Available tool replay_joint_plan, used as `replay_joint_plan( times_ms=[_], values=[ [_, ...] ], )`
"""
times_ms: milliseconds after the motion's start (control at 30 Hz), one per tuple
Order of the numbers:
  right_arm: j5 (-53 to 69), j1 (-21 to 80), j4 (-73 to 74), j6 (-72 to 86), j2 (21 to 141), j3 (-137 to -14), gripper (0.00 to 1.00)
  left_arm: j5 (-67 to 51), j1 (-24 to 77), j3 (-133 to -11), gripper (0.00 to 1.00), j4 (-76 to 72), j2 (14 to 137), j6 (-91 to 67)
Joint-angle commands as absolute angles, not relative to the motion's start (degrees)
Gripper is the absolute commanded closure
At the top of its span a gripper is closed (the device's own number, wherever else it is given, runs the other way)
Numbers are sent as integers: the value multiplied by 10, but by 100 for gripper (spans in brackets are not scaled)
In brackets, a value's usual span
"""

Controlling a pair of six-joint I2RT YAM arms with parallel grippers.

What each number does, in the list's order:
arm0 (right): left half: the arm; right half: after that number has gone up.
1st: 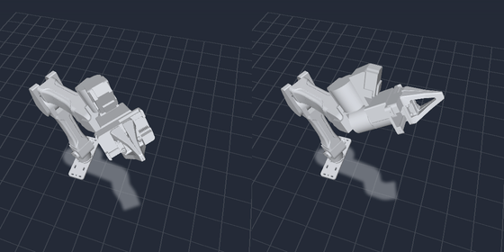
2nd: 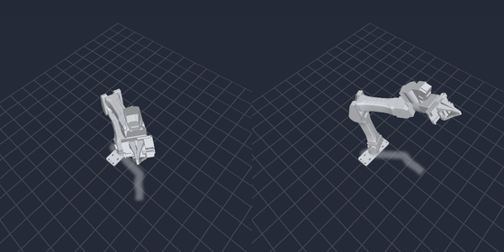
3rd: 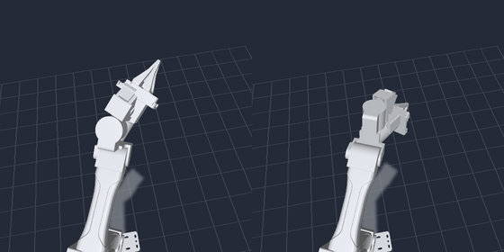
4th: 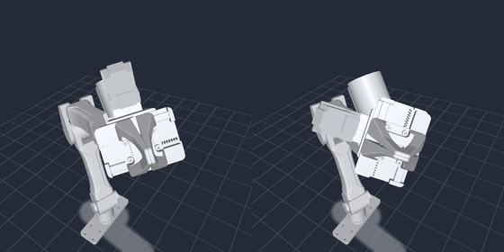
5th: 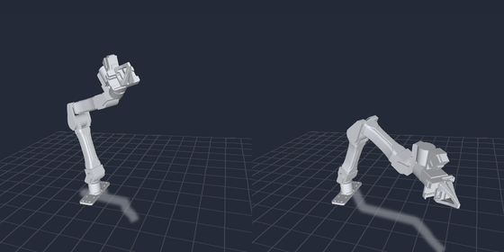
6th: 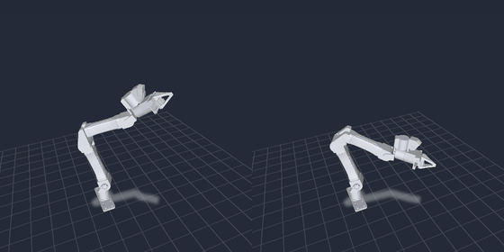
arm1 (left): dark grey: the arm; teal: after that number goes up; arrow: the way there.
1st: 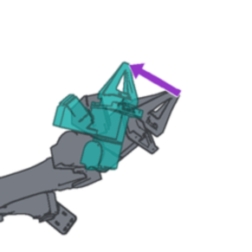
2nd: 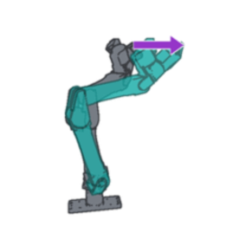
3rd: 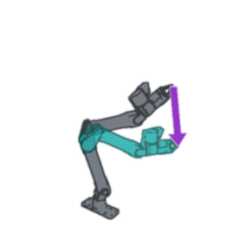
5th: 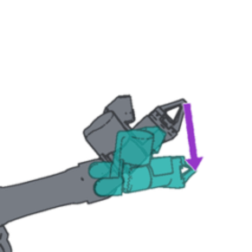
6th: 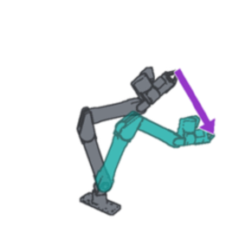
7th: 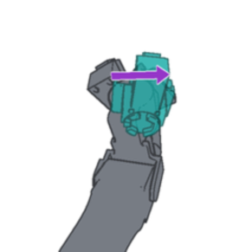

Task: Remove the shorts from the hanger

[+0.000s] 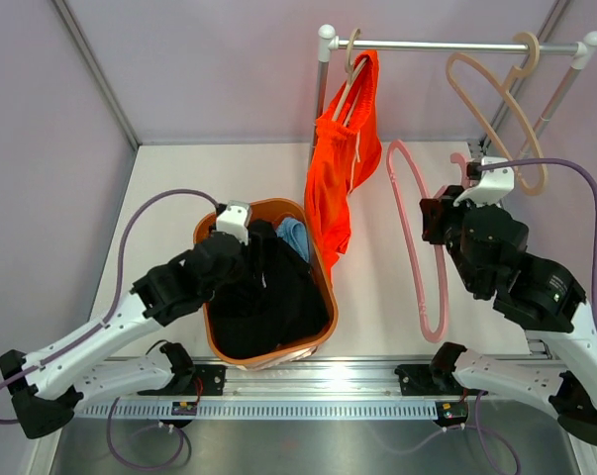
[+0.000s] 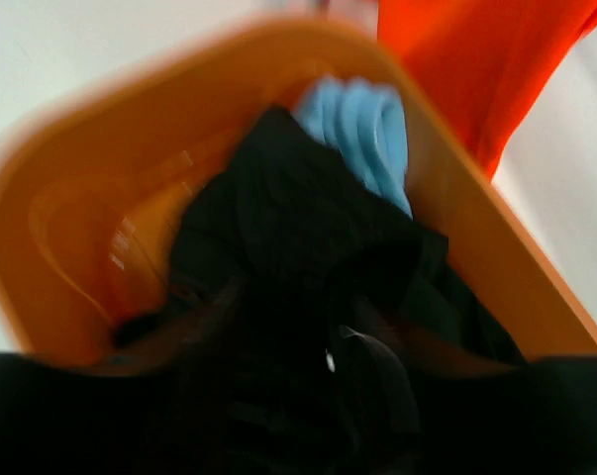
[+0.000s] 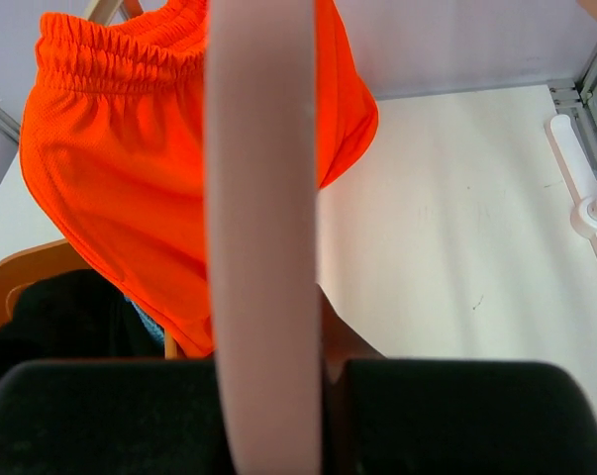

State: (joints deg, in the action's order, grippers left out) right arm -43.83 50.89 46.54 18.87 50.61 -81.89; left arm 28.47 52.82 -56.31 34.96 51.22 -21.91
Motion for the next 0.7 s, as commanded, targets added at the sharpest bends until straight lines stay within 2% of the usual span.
replay_joint_plan(
  times_ms=[0,33,67,100,300,433,667],
  values=[
    [-446,504,461,192,493,-818,100,194,520,-509,29,313,489,-300],
    [-449,504,463,192,494,-818,100,190,520,-492,21,310,480,-298],
    [-454,504,466,187,495,-817,100,181,520,-488,7,310,461,-292],
    [-457,504,465,185,496,-817,100,180,520,-486,1,314,450,-288],
    [-454,473,432,137,528,-836,100,228,520,-513,1,381,374,-268],
    [-280,296,413,116,577,-884,100,250,521,-505,1,403,327,-266],
    [-85,131,379,118,710,-1006,100,213,521,-454,1,389,262,-287]
  ],
)
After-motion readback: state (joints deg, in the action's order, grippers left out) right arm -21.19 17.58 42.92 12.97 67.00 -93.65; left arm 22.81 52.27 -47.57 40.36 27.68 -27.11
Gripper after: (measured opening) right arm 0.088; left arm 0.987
